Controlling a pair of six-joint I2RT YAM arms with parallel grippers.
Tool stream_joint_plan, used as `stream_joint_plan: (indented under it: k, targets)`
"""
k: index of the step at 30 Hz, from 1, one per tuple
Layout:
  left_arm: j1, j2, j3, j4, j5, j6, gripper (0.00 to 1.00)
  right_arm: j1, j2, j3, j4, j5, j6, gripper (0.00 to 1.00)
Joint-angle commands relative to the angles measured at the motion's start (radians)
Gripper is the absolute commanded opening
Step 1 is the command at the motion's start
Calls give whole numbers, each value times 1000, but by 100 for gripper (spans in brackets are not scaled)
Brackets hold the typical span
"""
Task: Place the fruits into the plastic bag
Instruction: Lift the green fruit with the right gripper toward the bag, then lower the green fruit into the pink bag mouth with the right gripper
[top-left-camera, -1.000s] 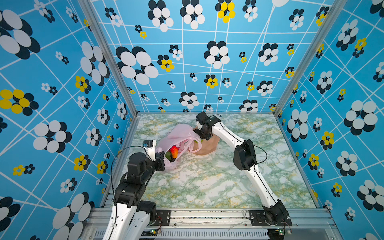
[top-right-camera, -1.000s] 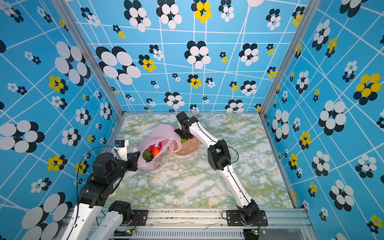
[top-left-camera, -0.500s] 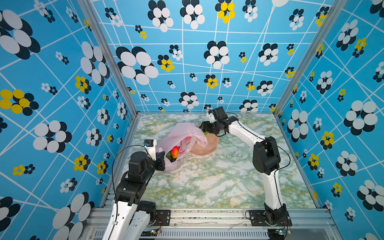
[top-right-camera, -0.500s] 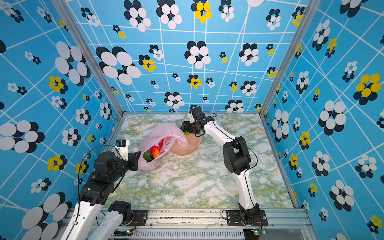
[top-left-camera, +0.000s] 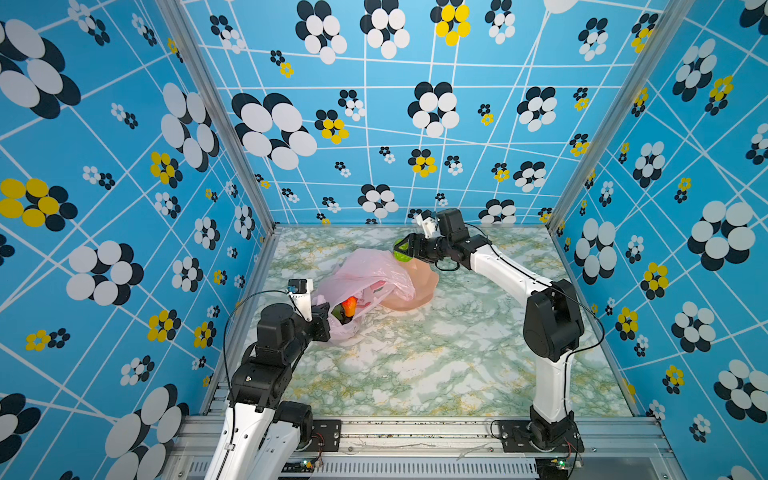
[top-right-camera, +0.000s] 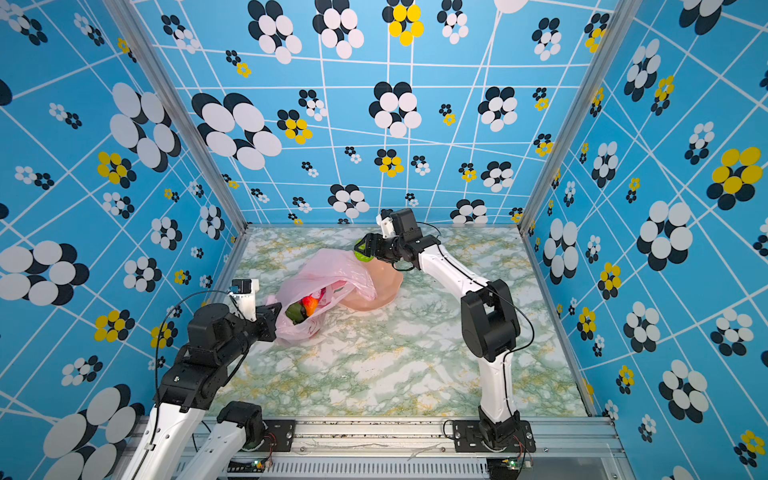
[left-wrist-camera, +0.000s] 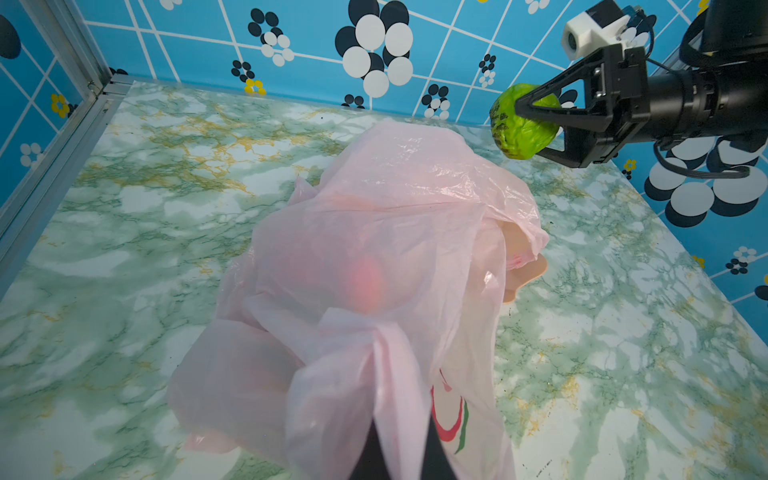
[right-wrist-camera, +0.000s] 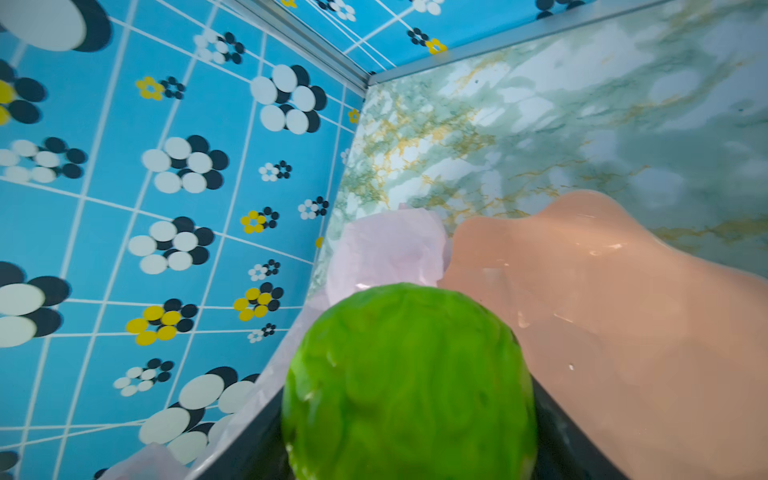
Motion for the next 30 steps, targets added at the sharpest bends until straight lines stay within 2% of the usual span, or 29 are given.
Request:
stream_joint_plan:
  k: [1, 6, 11, 18, 21, 30]
  targets:
    - [7, -13, -11, -4, -10, 15, 0, -3, -82, -15, 83, -84, 37, 47]
    - [6, -22, -9, -2, 0, 16, 0, 45, -120, 14, 29, -168, -2, 47]
    - [7, -32, -11, 1, -1, 13, 0, 159, -112, 96, -193, -193, -165, 47]
    - [7, -42, -11, 4, 7, 12, 0, 240, -45, 122, -347, -383, -189, 48]
    - [6, -44, -11, 5, 9, 13, 0, 283, -13, 129, -425, -369, -242, 47]
    - [3, -56, -12, 6, 11, 12, 0, 359, 113, 137, -441, -339, -226, 48]
